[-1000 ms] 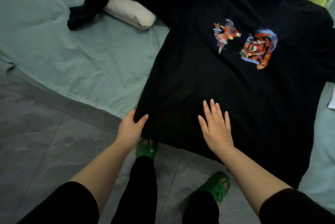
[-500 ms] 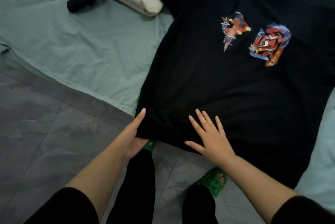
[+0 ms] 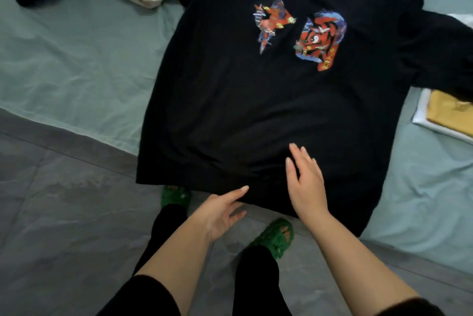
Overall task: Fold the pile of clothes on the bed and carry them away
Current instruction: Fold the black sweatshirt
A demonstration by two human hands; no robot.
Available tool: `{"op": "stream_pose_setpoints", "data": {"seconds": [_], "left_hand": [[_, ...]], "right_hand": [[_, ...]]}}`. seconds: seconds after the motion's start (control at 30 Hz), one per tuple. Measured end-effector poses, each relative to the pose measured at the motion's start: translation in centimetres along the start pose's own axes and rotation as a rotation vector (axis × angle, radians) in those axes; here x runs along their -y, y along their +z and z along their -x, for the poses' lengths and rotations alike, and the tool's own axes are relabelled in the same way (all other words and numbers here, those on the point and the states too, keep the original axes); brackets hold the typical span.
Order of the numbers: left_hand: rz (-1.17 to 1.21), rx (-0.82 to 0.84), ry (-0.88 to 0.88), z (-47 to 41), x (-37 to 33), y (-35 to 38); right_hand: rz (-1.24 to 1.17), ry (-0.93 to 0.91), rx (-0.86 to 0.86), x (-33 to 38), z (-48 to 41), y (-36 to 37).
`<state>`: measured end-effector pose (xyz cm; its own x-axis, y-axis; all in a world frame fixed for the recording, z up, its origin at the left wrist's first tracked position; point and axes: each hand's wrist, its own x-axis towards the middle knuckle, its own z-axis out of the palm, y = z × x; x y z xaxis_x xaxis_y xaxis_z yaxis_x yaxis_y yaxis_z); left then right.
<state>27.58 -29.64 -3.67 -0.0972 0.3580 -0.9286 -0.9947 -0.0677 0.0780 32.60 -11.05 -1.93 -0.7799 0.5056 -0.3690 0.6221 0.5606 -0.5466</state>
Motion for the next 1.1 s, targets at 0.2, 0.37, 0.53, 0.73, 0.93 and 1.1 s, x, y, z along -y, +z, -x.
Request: {"op": "stream_pose_setpoints", "data": {"seconds": [0.2,0.37,0.53,0.73,0.93,1.1], "left_hand": [[-0.084,-0.153,0.017,-1.3,2.7,2.6],[-0.076,-0.242,0.11,-1.1,2.1,1.6],[0.182,-0.335,0.267,0.4,-1.3,-2.8],[0.442,-0.336,0.444,2.6,-8.9,-8.2],[-0.276,-0.508,0.613,3.7,-12.9,-10.8],[-0.732,-0.386,0.402,5.3,-15.7,-11.6]], "right_hand": [[0.421,-0.075,0.068,-2.5,-4.5,-0.5],[0.737,-0.259,0.258,-6.1,1.3,2.0],[0.797,-0.63,0.408,-5.8,0.8,0.1],[0.575,-0.294,0.226,1.9,-6.7,3.5],[0.658,-0.345,0.44,9.3,-0.9,12.2],[0.759,-0.459,0.712,10.3,-0.9,9.0]]}}
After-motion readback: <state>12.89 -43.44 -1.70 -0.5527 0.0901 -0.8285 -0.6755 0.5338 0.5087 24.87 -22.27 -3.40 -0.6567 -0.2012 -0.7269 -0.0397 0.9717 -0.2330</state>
